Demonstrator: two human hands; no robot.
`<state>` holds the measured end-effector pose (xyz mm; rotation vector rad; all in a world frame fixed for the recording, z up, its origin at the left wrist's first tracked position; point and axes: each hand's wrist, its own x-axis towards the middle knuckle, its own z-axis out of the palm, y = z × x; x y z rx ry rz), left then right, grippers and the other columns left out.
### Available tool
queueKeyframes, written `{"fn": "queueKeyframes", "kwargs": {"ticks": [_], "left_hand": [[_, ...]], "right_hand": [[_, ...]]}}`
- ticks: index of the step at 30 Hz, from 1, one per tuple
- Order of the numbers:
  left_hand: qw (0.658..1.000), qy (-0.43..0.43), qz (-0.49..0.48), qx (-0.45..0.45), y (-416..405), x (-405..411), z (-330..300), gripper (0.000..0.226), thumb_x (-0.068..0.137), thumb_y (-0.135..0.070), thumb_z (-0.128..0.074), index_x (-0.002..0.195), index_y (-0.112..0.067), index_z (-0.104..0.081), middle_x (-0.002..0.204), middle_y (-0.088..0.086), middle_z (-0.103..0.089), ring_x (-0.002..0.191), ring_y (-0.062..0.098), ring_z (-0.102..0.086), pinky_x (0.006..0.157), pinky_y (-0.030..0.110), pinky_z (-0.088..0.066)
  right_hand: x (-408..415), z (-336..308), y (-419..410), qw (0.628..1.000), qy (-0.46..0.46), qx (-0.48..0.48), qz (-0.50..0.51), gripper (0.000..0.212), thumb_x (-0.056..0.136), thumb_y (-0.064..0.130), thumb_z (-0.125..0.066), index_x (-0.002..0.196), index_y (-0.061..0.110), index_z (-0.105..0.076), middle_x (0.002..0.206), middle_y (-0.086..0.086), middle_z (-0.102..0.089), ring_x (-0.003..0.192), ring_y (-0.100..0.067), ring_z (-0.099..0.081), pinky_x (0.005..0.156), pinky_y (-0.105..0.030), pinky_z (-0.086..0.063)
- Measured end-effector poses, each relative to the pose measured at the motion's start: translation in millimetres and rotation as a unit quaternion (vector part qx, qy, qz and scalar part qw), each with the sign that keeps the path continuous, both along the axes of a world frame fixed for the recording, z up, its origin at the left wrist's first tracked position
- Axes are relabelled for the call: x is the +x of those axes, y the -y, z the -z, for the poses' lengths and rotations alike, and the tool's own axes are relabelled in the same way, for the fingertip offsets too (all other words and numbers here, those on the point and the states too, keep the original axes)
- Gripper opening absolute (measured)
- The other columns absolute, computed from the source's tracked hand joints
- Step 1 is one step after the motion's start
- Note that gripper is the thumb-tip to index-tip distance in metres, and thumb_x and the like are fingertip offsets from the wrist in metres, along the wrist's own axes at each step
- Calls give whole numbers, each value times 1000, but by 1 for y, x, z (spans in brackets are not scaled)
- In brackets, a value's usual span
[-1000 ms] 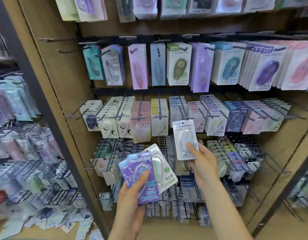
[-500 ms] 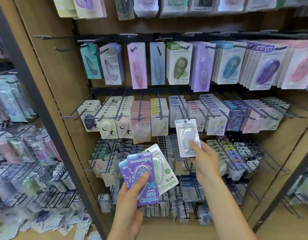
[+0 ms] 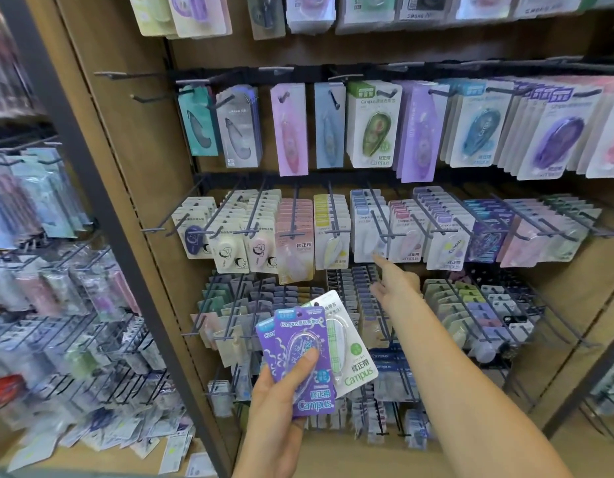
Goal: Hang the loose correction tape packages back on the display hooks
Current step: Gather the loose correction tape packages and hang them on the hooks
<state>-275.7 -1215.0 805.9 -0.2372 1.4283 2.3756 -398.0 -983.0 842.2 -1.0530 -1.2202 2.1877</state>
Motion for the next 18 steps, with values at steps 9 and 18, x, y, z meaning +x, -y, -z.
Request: {"fn": "queueKeyframes", "kwargs": {"ticks": [9, 18], "left_hand": [[999, 7, 36, -17, -21, 4, 11, 61, 69, -26, -88, 125, -11, -71, 114, 15, -79, 106, 40, -74, 99, 59, -54], [1000, 15, 15, -3, -32, 14, 11, 58, 78, -25, -82, 133, -14, -66, 116, 16, -78, 103, 32, -77, 99, 53, -56]], "right_hand": [[174, 32, 58, 936, -13, 138, -323, 28, 93, 24, -73, 118, 12, -74, 106, -7, -79, 100, -27, -75, 92, -46, -57], [191, 37, 51, 982, -55, 120, -134, 20, 94, 22, -71, 113, 21, -74, 106, 2, -79, 102, -26, -72, 91, -49, -55]]}}
